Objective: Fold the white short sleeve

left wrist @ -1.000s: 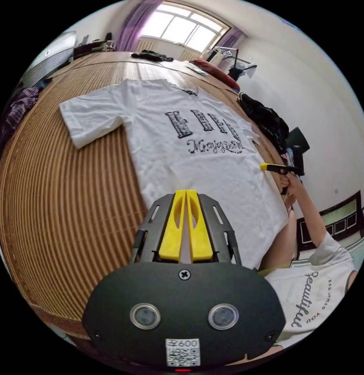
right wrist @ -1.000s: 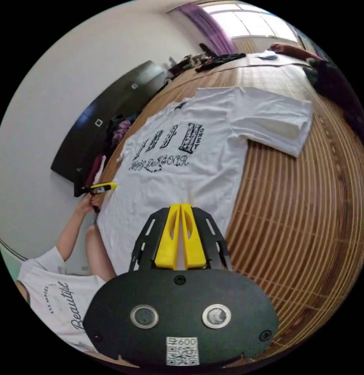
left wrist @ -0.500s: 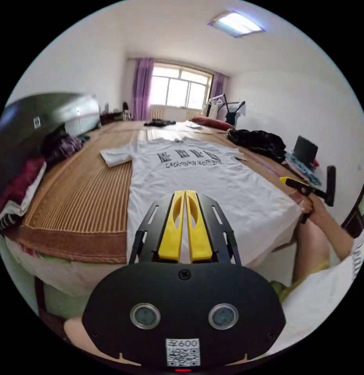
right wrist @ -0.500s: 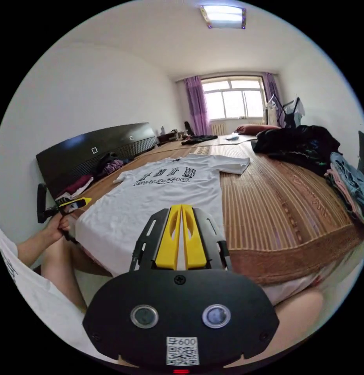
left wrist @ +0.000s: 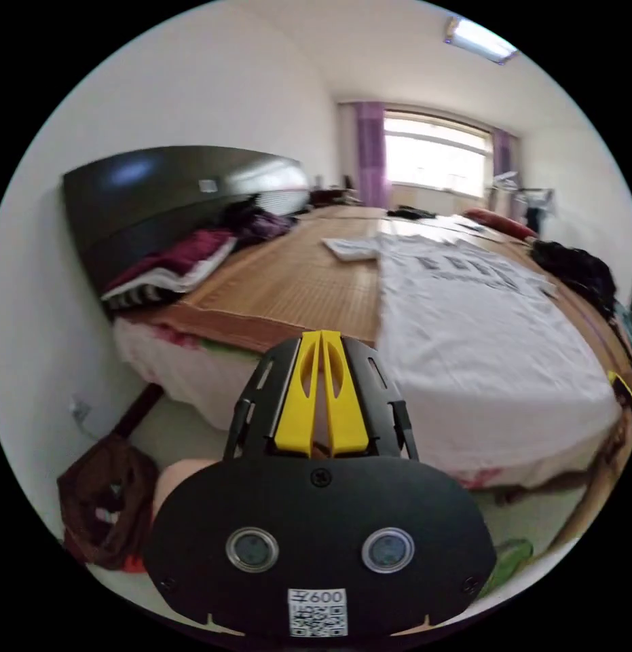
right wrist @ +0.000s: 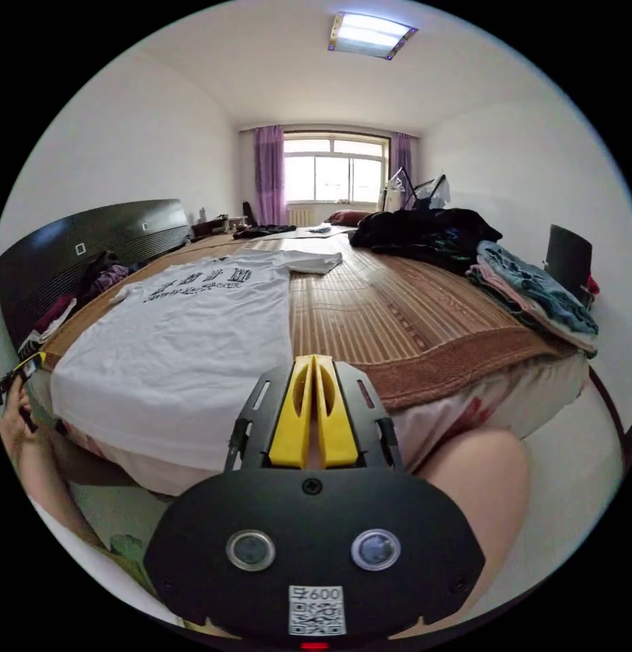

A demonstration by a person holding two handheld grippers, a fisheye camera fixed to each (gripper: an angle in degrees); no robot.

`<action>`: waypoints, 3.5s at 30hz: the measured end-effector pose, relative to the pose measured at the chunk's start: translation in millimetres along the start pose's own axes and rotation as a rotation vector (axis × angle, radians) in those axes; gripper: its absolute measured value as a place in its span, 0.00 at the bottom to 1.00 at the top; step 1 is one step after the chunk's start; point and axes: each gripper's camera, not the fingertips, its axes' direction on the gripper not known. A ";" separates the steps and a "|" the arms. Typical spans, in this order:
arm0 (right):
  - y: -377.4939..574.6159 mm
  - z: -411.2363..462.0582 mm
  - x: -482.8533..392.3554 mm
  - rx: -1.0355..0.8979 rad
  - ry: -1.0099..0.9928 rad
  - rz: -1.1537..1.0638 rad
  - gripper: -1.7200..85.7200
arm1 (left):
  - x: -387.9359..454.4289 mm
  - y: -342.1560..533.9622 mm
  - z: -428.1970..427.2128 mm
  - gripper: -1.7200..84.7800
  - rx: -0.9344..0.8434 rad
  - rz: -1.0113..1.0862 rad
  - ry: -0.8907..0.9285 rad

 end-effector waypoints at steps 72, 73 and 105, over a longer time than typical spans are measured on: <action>-4.7 709.8 -142.3 -0.154 -0.919 -0.405 0.01 | 277.9 -442.1 191.3 0.02 -0.247 -0.175 0.806; 7.8 720.4 -126.7 -0.169 -0.903 -0.365 0.02 | 281.8 -444.3 194.3 0.02 -0.251 -0.176 0.820; 297.3 680.2 -389.9 -0.092 -0.328 -1.630 0.02 | 230.5 -477.2 238.4 0.02 -0.268 -0.257 0.879</action>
